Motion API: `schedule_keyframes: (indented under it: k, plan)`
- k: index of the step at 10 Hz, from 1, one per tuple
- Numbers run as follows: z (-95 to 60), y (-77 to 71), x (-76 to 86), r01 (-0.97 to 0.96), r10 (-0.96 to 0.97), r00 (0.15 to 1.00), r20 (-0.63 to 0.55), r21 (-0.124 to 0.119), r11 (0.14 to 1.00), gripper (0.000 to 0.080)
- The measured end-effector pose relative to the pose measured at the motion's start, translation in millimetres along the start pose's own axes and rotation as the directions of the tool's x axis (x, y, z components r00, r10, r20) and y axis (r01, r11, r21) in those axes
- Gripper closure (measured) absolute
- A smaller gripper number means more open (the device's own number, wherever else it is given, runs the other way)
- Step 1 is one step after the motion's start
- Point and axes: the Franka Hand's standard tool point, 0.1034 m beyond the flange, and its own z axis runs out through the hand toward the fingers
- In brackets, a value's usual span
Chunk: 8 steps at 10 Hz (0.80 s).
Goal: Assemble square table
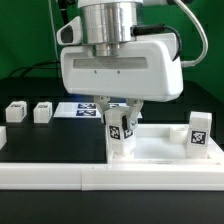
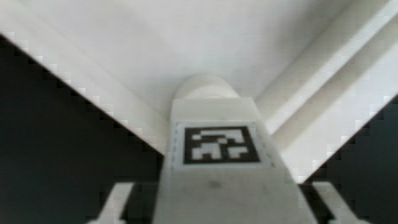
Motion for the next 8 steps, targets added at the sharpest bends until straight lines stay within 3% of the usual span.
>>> schedule_keyframes:
  k: [2, 4, 6, 7, 8]
  plan:
    - [0.9, -6.0, -12.6, -0.378, 0.378, 0.925, 0.035, -0.011, 0.926, 0.0511]
    - [2.4, -8.8, -7.0, -0.579, 0.577, 0.814, 0.065, 0.018, 0.815, 0.0509]
    - [3.0, -9.7, -6.5, -0.606, 0.603, 0.794, 0.074, 0.028, 0.795, 0.0509]
    - [3.1, -9.7, -6.5, -0.578, 0.575, 0.815, 0.073, 0.031, 0.815, 0.041]
    - [3.1, -10.3, -7.7, -0.563, 0.561, 0.825, 0.071, 0.031, 0.826, 0.0256]
